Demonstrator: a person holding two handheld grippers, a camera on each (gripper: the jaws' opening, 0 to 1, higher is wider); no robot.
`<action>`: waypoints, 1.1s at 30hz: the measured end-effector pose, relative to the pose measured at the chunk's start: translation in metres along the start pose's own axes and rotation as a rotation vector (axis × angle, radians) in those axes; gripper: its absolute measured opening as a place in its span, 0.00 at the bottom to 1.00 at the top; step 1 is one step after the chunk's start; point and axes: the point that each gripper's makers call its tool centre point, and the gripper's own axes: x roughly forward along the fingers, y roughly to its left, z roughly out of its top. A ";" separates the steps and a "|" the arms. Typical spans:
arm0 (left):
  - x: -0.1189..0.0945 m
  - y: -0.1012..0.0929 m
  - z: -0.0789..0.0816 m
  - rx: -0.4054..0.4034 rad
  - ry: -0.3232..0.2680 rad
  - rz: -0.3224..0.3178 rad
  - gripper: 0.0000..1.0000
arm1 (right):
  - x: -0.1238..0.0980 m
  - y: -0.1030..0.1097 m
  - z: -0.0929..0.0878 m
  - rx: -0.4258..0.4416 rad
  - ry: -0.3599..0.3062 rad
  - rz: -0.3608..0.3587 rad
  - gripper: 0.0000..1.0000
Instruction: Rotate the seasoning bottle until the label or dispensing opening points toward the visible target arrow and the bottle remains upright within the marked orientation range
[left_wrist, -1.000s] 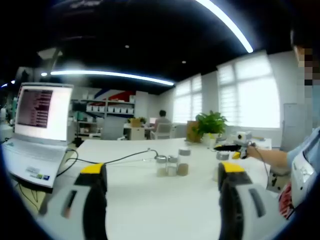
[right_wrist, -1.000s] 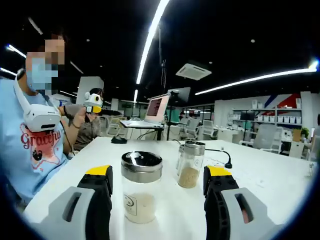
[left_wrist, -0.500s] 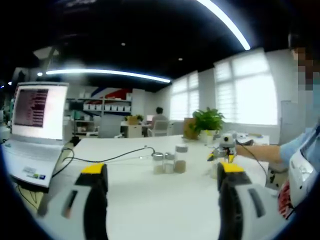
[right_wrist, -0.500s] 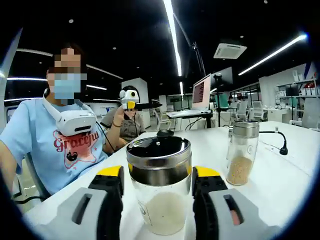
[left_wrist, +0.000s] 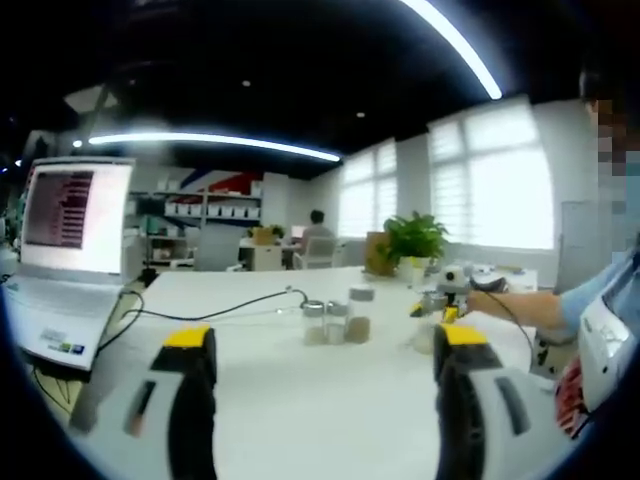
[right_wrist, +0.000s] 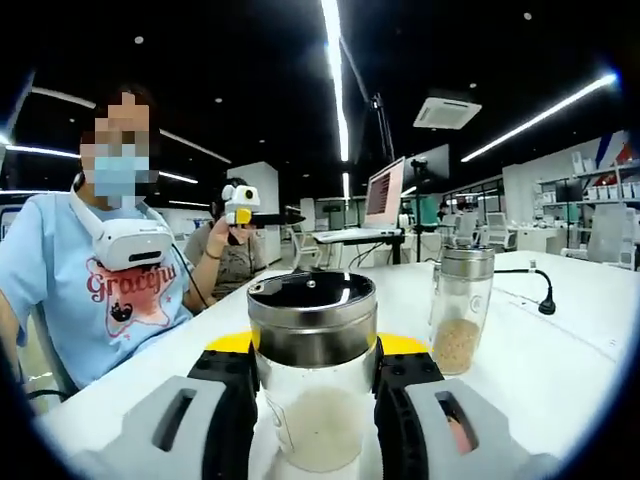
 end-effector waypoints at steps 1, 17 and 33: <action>0.000 0.000 0.000 0.000 -0.001 0.001 0.95 | 0.000 0.000 -0.001 -0.005 0.004 -0.017 0.44; 0.001 -0.001 -0.003 -0.017 0.010 0.002 0.94 | -0.006 -0.011 0.000 -0.013 0.047 -0.347 0.43; -0.001 0.000 0.000 -0.027 -0.002 -0.002 0.93 | -0.008 -0.019 0.001 0.026 0.060 -0.479 0.43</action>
